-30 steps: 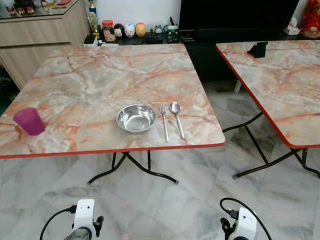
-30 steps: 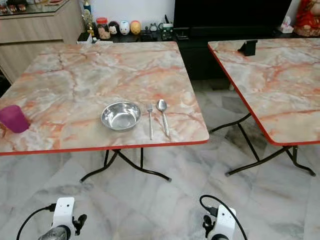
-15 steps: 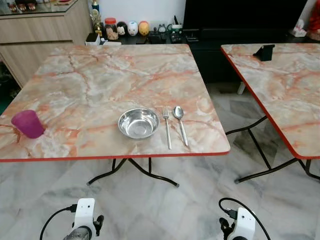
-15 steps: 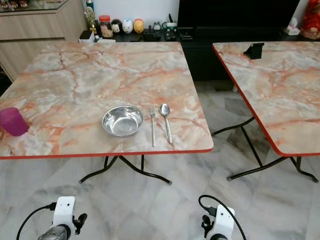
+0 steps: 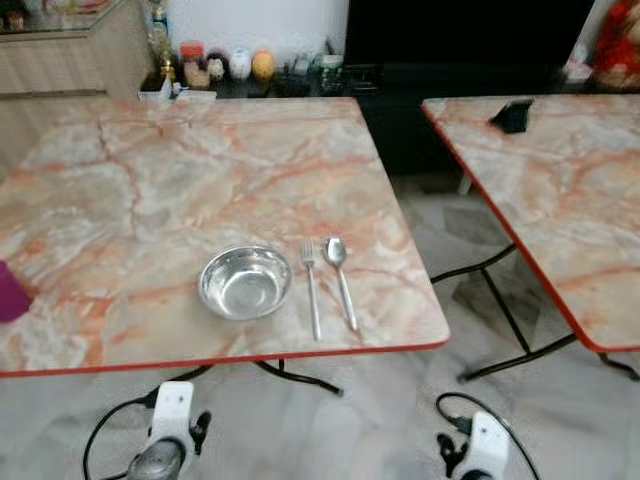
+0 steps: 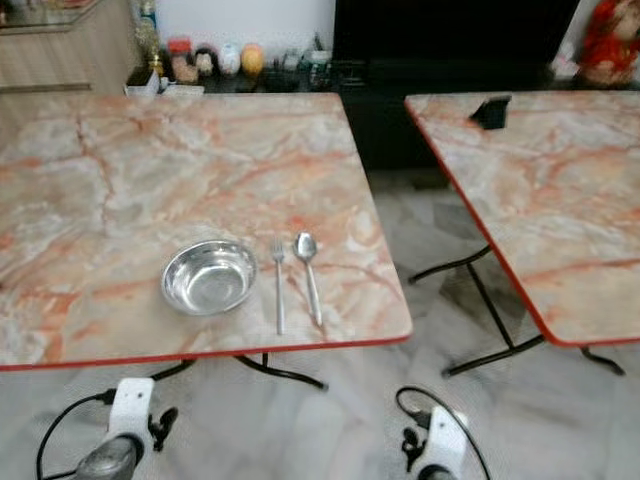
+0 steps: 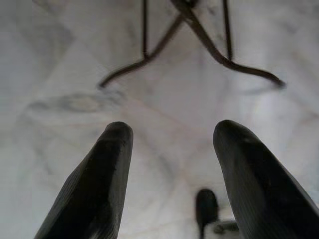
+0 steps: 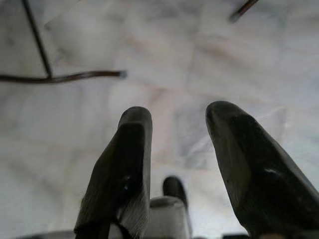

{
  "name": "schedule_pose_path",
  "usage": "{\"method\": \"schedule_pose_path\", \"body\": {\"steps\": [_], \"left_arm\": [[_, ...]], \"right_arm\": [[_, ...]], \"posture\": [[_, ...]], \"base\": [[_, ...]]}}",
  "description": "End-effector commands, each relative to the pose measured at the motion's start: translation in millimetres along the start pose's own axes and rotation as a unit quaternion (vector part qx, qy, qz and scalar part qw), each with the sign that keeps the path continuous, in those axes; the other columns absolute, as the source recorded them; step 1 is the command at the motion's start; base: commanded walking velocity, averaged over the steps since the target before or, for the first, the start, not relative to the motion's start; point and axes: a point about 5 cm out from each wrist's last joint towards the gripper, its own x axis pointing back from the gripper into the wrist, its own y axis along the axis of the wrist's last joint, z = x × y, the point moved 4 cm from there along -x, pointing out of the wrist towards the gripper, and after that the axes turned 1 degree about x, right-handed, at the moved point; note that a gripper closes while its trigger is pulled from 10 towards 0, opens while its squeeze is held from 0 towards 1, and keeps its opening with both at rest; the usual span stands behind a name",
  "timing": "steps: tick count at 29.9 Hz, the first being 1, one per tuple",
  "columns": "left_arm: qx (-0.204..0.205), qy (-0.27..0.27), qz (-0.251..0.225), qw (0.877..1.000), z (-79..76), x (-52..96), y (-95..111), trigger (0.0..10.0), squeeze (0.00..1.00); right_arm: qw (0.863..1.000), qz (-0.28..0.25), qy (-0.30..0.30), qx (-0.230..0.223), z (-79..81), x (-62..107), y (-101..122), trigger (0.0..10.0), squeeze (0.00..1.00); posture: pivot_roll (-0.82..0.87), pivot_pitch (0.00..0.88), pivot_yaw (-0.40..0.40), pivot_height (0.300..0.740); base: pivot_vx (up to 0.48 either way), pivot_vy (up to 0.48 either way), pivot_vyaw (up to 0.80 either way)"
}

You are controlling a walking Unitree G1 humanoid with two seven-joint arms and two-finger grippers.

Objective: Setting the table

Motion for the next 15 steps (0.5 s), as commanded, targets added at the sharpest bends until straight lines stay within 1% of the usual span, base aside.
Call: {"method": "schedule_pose_path", "body": {"steps": [1, 3, 4, 7, 9, 10, 12, 13, 15], "left_arm": [[0.002, 0.010, -0.010, 1.000, 4.7, 2.7, -2, 10.0, 0.00], [0.008, 0.022, -0.033, 0.999, 11.7, 5.0, 2, 10.0, 0.00], [0.011, 0.034, -0.052, 0.998, 18.5, 7.4, 5, 10.0, 0.00], [0.013, 0.045, -0.084, 0.995, 26.7, 11.8, 11, 10.0, 0.00], [0.006, 0.047, -0.117, 0.992, 32.4, 18.7, 17, 10.0, 0.00], [-0.001, 0.046, -0.139, 0.989, 35.8, 25.2, 20, 10.0, 0.00], [-0.009, 0.053, -0.164, 0.985, 42.6, 35.6, 24, 10.0, 0.00], [-0.017, 0.064, -0.187, 0.980, 49.7, 46.4, 28, 10.0, 0.00], [-0.021, 0.073, -0.215, 0.974, 55.3, 59.6, 35, 10.0, 0.00]], "right_arm": [[1.000, 0.008, -0.009, 0.000, -7.9, 2.0, -5, 10.0, 0.00], [1.000, 0.009, -0.008, 0.000, -7.6, 2.1, -5, 10.0, 0.00], [1.000, 0.009, -0.007, 0.001, -7.3, 2.1, -6, 10.0, 0.00], [1.000, 0.010, -0.006, 0.002, -6.8, 2.1, -6, 10.0, 0.00], [1.000, 0.011, -0.005, 0.003, -6.7, 2.2, -7, 10.0, 0.00], [1.000, 0.012, -0.005, 0.004, -6.9, 2.2, -7, 10.0, 0.00], [1.000, 0.013, -0.005, 0.004, -7.3, 2.3, -7, 10.0, 0.00], [1.000, 0.014, -0.004, 0.006, -7.6, 2.4, -7, 10.0, 0.00], [1.000, 0.016, -0.004, 0.006, -8.1, 2.5, -8, 10.0, 0.00]], "posture": [[0.02, 0.000, -0.007, 0.740], [0.03, 0.000, -0.006, 0.740], [0.03, 0.000, -0.004, 0.740], [0.03, 0.000, -0.001, 0.740], [0.04, 0.000, -0.001, 0.740], [0.04, 0.000, 0.001, 0.740], [0.04, 0.000, 0.000, 0.740], [0.05, 0.000, -0.003, 0.740], [0.06, 0.000, -0.005, 0.740]], "base": [[0.000, 0.000, 0.00], [0.000, 0.000, 0.00], [0.000, 0.000, 0.00], [0.000, 0.000, 0.00], [0.000, 0.000, 0.00], [0.000, 0.000, 0.00], [0.000, 0.000, 0.00], [0.000, 0.000, 0.00], [0.000, 0.000, 0.00]]}}
